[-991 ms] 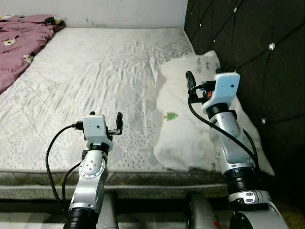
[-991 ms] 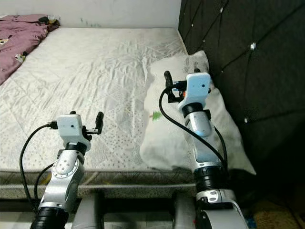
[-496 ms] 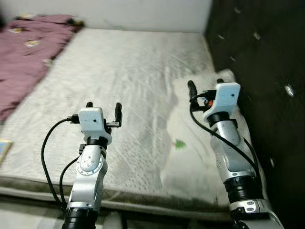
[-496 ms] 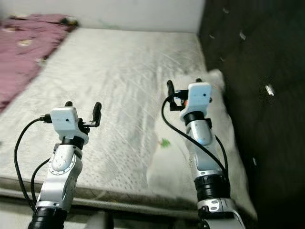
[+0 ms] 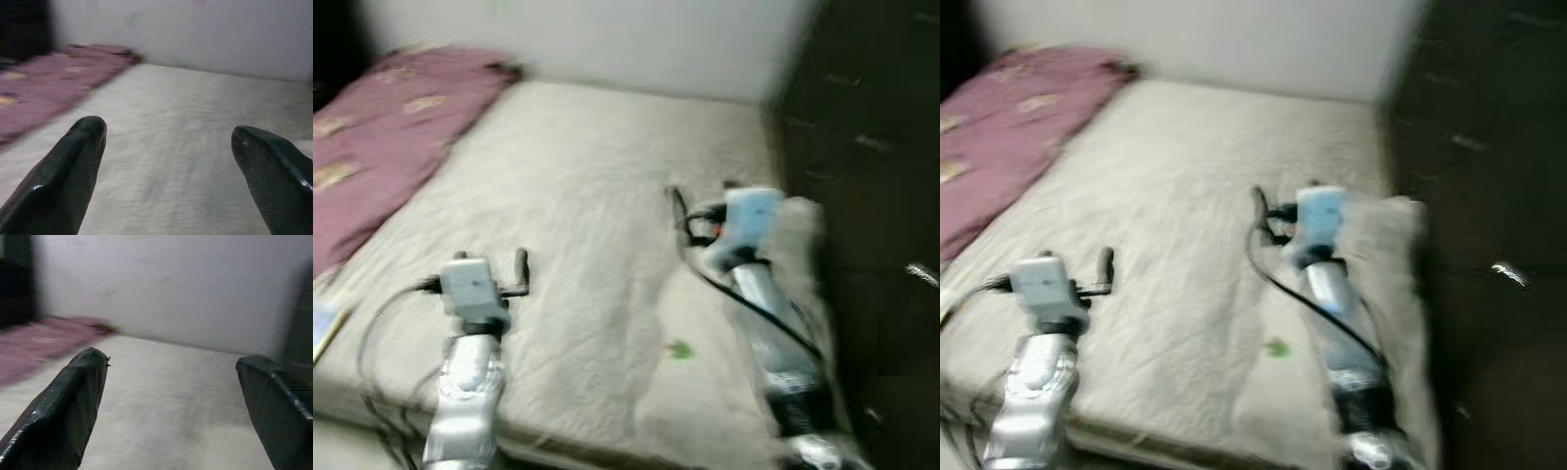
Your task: Clean up the room
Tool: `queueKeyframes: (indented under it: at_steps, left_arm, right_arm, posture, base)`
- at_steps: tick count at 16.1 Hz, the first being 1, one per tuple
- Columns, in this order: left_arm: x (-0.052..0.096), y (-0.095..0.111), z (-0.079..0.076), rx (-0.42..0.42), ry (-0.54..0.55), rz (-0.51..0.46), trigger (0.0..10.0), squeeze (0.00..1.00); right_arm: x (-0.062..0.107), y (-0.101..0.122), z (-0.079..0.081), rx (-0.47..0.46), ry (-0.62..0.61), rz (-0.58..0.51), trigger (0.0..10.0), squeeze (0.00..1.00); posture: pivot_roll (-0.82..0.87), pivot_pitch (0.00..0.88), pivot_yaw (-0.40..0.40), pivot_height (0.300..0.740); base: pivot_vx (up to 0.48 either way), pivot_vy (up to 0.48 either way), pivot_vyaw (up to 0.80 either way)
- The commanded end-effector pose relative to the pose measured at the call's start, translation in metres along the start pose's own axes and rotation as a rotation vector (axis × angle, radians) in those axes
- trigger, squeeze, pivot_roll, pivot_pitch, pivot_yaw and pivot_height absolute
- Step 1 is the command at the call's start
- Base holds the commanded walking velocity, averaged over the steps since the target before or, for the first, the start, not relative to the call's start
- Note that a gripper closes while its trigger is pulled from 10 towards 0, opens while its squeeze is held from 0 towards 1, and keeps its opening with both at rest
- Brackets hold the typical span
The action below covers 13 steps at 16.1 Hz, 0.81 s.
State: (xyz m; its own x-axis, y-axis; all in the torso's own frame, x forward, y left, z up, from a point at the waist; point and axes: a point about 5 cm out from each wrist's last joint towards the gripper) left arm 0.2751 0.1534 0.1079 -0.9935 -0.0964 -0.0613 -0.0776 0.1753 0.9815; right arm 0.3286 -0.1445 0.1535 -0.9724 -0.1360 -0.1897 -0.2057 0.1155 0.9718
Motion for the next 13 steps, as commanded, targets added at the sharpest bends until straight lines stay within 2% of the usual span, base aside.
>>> queueKeyframes:
  at_steps: [1, 5, 7, 8, 9, 11, 12, 13]
  left_arm:
    - [0.001, 0.003, 0.008, -0.02, 0.022, -0.007, 10.0, 0.0]
    - [0.001, 0.002, 0.008, -0.024, 0.059, 0.011, 10.0, 0.0]
    - [0.0, 0.001, 0.004, 0.009, 0.047, 0.021, 10.0, 0.0]
    - [-0.001, 0.0, 0.002, 0.008, 0.04, 0.025, 10.0, 0.0]
    - [-0.002, -0.001, 0.0, 0.019, 0.023, 0.03, 10.0, 0.0]
    - [-0.002, -0.002, -0.003, 0.024, 0.015, 0.031, 10.0, 0.0]
    - [-0.001, -0.002, -0.003, 0.029, 0.014, 0.033, 10.0, 0.0]
    - [-0.001, -0.004, -0.004, 0.031, 0.012, 0.037, 10.0, 0.0]
  right_arm:
    - [-0.002, 0.004, 0.005, -0.019, 0.009, -0.005, 10.0, 0.0]
    - [0.009, -0.018, 0.008, -0.06, -0.015, 0.124, 10.0, 0.0]
    - [0.012, -0.022, 0.005, -0.023, -0.025, 0.148, 10.0, 0.0]
    - [0.01, -0.021, 0.004, -0.023, -0.027, 0.14, 10.0, 1.0]
    - [0.008, -0.02, 0.004, -0.044, -0.02, 0.13, 10.0, 1.0]
    - [0.006, -0.018, 0.004, -0.018, -0.026, 0.133, 10.0, 1.0]
    - [0.007, -0.018, 0.004, -0.005, -0.03, 0.144, 10.0, 0.67]
    - [0.008, -0.017, 0.008, -0.039, -0.011, 0.137, 10.0, 0.0]
  posture:
    - [0.02, 0.0, -0.019, 0.74]
    - [0.02, 0.0, -0.017, 0.74]
    - [0.02, 0.0, -0.018, 0.74]
    - [0.01, 0.0, -0.018, 0.74]
    - [0.01, 0.0, -0.018, 0.74]
    - [0.01, 0.0, -0.023, 0.74]
    - [0.01, 0.0, -0.027, 0.74]
    - [0.01, 0.0, -0.027, 0.74]
  base:
    - [0.0, 0.0, 0.0]
    - [0.0, 0.0, 0.0]
    - [0.0, 0.0, 0.0]
    - [0.0, 0.0, 0.0]
    - [0.0, 0.0, 0.0]
    - [0.0, 0.0, 0.0]
    - [0.0, 0.0, 0.0]
    - [0.0, 0.0, 0.0]
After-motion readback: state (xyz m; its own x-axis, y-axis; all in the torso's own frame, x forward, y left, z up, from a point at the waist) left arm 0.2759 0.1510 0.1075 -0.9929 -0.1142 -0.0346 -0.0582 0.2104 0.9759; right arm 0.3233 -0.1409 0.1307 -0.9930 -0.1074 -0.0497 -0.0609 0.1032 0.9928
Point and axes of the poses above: a point about 5 cm out from each wrist's last joint towards the gripper, its own x axis pointing back from the gripper into the wrist, its own y axis along the axis of the wrist's last joint, z = x × y, and after that the axes turned 7 degrees about x, right-handed
